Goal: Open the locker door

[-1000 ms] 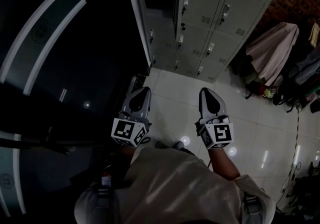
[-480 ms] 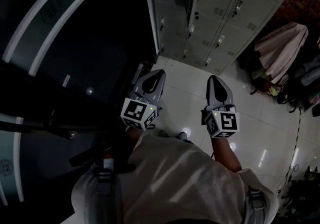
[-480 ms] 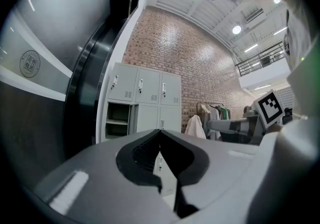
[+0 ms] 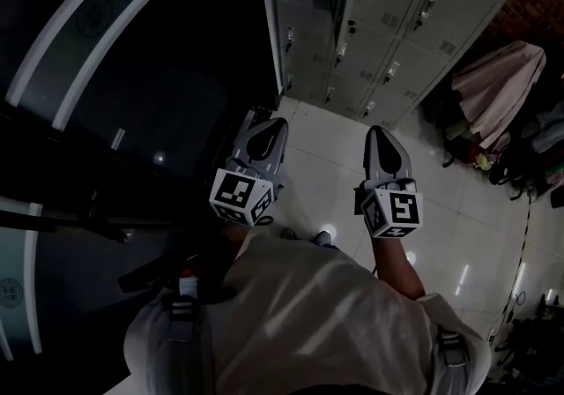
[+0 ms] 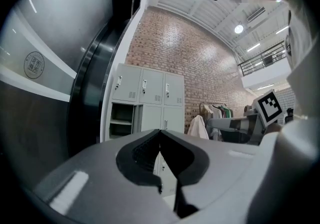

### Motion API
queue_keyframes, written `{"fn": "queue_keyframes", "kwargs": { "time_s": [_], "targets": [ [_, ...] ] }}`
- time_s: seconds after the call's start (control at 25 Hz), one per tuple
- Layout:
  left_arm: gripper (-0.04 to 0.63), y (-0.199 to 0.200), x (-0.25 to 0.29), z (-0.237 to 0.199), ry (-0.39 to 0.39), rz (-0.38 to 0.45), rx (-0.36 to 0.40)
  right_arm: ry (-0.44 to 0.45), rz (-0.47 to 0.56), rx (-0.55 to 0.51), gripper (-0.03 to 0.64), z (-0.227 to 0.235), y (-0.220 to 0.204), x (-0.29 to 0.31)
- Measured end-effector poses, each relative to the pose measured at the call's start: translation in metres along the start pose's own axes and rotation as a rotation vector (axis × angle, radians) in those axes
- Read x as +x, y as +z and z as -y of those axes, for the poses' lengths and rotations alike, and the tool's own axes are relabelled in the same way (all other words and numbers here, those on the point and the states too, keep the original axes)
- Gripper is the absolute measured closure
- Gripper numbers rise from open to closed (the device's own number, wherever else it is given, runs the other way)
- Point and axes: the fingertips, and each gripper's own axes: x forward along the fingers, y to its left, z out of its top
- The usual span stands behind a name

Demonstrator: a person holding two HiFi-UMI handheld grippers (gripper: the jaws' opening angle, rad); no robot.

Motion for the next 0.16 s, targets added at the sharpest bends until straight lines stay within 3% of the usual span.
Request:
{"fn": "queue_keyframes", "kwargs": {
  "time_s": [0.16],
  "targets": [
    [0.595,-0.0002,-0.0015,-0.0058,-0.004,0.002,0.003,0.002,-0.004,0.007,0.617,-0.0035,-0.0054,0.0035]
  ]
}}
